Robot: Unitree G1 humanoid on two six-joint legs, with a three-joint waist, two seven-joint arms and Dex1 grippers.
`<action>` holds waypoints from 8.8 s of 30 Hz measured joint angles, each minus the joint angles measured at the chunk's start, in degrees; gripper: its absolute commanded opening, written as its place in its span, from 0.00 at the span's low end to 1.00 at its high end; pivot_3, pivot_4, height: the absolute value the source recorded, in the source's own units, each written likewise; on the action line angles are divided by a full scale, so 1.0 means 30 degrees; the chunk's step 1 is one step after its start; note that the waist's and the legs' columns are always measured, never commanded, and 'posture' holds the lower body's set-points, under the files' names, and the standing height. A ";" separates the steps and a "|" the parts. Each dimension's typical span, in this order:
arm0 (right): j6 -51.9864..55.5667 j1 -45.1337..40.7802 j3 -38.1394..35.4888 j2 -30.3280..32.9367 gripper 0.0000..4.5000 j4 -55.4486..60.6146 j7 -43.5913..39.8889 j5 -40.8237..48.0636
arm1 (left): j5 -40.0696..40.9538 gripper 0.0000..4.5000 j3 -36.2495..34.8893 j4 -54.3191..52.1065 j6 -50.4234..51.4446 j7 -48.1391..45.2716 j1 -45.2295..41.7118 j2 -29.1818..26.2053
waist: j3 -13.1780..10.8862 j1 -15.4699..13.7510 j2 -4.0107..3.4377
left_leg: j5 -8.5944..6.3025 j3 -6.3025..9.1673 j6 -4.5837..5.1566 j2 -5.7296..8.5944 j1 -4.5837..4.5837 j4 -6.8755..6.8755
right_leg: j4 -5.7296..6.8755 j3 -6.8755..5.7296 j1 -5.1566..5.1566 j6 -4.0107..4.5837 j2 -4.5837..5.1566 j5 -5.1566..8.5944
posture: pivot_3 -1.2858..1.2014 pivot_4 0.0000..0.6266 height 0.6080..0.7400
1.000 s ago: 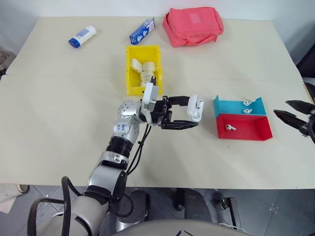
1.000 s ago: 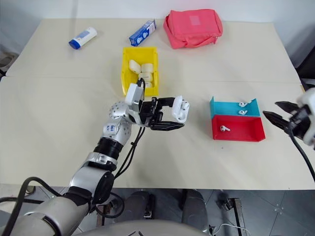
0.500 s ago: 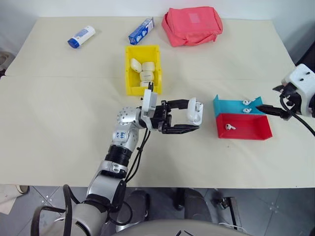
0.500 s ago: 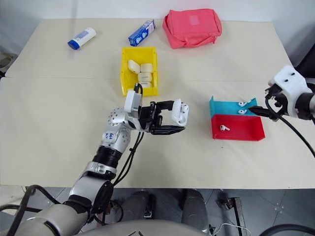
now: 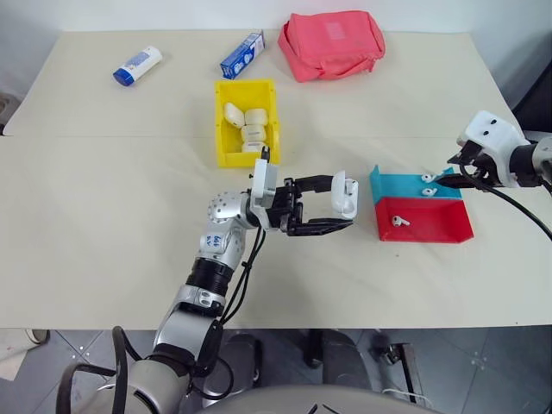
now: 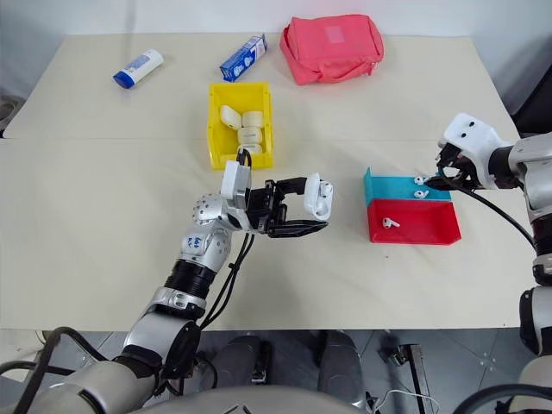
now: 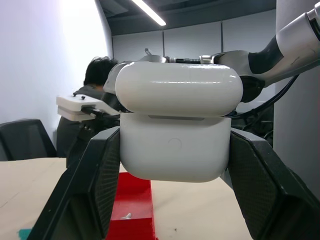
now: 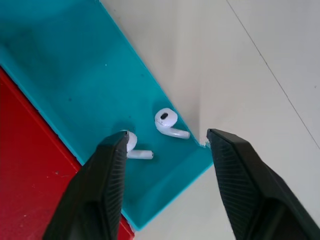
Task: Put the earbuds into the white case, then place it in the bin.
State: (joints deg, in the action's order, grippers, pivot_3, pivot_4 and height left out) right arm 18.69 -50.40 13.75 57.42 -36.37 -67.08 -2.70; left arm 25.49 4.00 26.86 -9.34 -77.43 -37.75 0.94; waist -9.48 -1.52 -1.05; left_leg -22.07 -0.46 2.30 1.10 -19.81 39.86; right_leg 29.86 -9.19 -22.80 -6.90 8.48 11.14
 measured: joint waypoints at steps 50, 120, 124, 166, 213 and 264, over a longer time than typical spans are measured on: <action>-0.3647 -0.1627 0.0282 -0.2007 0.59 -0.4835 -0.1349 -0.3611 | 0.0010 0.62 0.0378 -0.1617 0.0712 0.0744 0.0877 -0.0990 | 0.0016 0.0134 -0.0045 | 0.0032 -0.0036 -0.0035 0.0001 0.0042 0.0015 | 0.0042 0.0033 0.0029 -0.0002 -0.0015 -0.0002 | 0.52 0.24 1.00; -0.3526 -0.0095 0.0547 -0.1457 0.59 -0.1351 -0.0564 -0.5408 | 0.0009 0.62 0.0335 -0.1369 0.0541 0.0959 0.0789 -0.0893 | 0.0017 0.0088 -0.0046 | 0.0037 -0.0053 -0.0031 0.0005 0.0078 0.0030 | 0.0052 0.0038 0.0066 -0.0007 -0.0022 -0.0005 | 0.52 0.24 1.00; -0.2935 0.0015 0.0512 -0.1457 0.59 -0.0980 -0.0533 -0.5191 | 0.0009 0.62 0.0336 -0.1235 0.0468 0.0950 0.0785 -0.0866 | 0.0017 0.0086 -0.0046 | 0.0037 -0.0050 -0.0031 0.0003 0.0078 0.0030 | 0.0052 0.0037 0.0066 -0.0007 -0.0022 -0.0005 | 0.52 0.24 1.00; 0.6210 0.2377 -0.0799 -0.0574 0.59 0.5097 -0.0417 -0.1691 | 0.0009 0.62 0.0371 -0.1188 0.0327 0.0803 0.0781 -0.0683 | 0.0019 0.0053 -0.0048 | 0.0032 -0.0036 -0.0034 0.0015 0.0076 0.0046 | 0.0062 0.0037 0.0061 -0.0010 -0.0001 -0.0006 | 0.52 0.24 1.00; 0.4501 0.0603 0.1074 -0.0872 0.32 0.2162 -0.1580 -0.2548 | 0.0007 0.62 0.0364 -0.1250 0.0331 0.1177 0.0830 -0.0794 | 0.0019 0.0056 -0.0049 | 0.0033 -0.0041 -0.0033 0.0016 0.0077 0.0046 | 0.0065 0.0037 0.0062 -0.0010 -0.0003 -0.0007 | 0.52 0.24 1.00; 0.2928 0.1073 0.1277 -0.0576 0.32 0.2108 -0.1428 -0.3616 | 0.0008 0.62 0.0477 -0.1420 0.0333 0.1362 0.1034 -0.0900 | 0.0021 0.0060 -0.0051 | 0.0033 -0.0048 -0.0034 0.0015 0.0082 0.0049 | 0.0068 0.0041 0.0064 -0.0011 -0.0006 -0.0008 | 0.52 0.24 1.00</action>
State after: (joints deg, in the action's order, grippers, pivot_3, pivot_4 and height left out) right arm 27.47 -47.18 17.58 55.69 -30.05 -71.37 -13.55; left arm 25.52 5.43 22.61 -8.34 -73.34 -34.65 -1.76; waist -9.42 -1.34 -1.20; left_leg -21.97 -0.60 2.19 1.15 -19.56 40.01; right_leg 30.06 -9.07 -22.60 -6.93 8.46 11.12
